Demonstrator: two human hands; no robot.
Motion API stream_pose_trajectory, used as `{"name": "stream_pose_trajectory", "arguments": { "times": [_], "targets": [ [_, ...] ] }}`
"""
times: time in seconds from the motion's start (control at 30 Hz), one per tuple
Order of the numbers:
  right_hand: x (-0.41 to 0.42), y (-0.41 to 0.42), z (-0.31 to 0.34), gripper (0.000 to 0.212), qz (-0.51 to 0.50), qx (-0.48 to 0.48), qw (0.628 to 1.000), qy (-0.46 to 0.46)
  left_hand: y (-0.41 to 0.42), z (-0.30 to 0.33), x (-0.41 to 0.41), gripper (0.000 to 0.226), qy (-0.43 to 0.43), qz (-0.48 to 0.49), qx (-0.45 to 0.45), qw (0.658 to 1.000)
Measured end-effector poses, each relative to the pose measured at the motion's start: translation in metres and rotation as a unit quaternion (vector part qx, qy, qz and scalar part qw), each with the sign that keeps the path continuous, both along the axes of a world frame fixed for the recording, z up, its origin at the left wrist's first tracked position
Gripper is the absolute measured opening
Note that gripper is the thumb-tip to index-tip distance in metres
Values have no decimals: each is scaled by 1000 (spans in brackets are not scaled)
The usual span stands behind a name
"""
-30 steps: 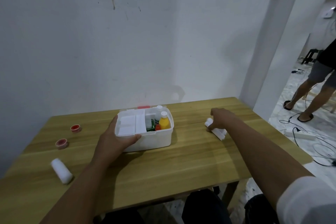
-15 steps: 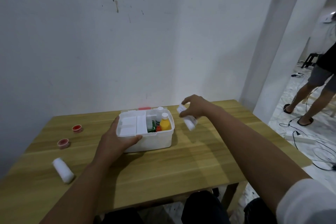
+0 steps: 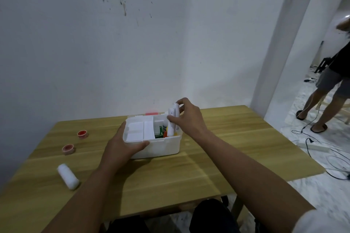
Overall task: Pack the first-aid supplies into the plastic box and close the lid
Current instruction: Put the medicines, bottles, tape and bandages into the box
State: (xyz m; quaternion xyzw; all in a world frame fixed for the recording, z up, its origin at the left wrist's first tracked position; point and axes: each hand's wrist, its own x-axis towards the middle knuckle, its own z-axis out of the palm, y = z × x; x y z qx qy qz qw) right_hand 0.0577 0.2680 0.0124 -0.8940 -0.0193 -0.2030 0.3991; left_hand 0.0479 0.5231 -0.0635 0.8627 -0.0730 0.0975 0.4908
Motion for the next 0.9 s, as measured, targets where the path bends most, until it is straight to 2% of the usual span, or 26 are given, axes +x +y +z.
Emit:
{"name": "stream_pose_trajectory", "arguments": {
  "times": [0.07, 0.23, 0.3, 0.37, 0.47, 0.67, 0.77, 0.9],
  "targets": [
    [-5, 1, -9, 55, 3, 3, 1000, -23, 0, -1, 1, 101, -3, 5, 5, 1000],
    [-13, 3, -29, 45, 18, -84, 994, -60, -2, 0, -1, 102, -6, 10, 7, 1000],
    [-14, 3, -32, 42, 23, -90, 993, -72, 0, -1, 0, 104, -4, 11, 15, 1000],
    [-14, 4, -32, 47, 39, -83, 992, -86, 0, -1, 1, 108, 4, 10, 17, 1000],
    [-12, 2, -35, 55, 64, -122, 984, -112, 0, 0, 0, 106, -2, 9, 17, 1000],
    [-13, -6, -50, 27, 34, -217, 965, -142, 0, 2, -1, 97, 7, 10, 20, 1000],
    [-14, -10, -57, 25, 16, -289, 942, -169, 1, 2, 0, 103, 9, 14, 18, 1000],
    [-12, -14, -48, 35, 39, -231, 961, -146, 3, 4, -3, 106, 13, 1, 14, 1000]
  ]
}}
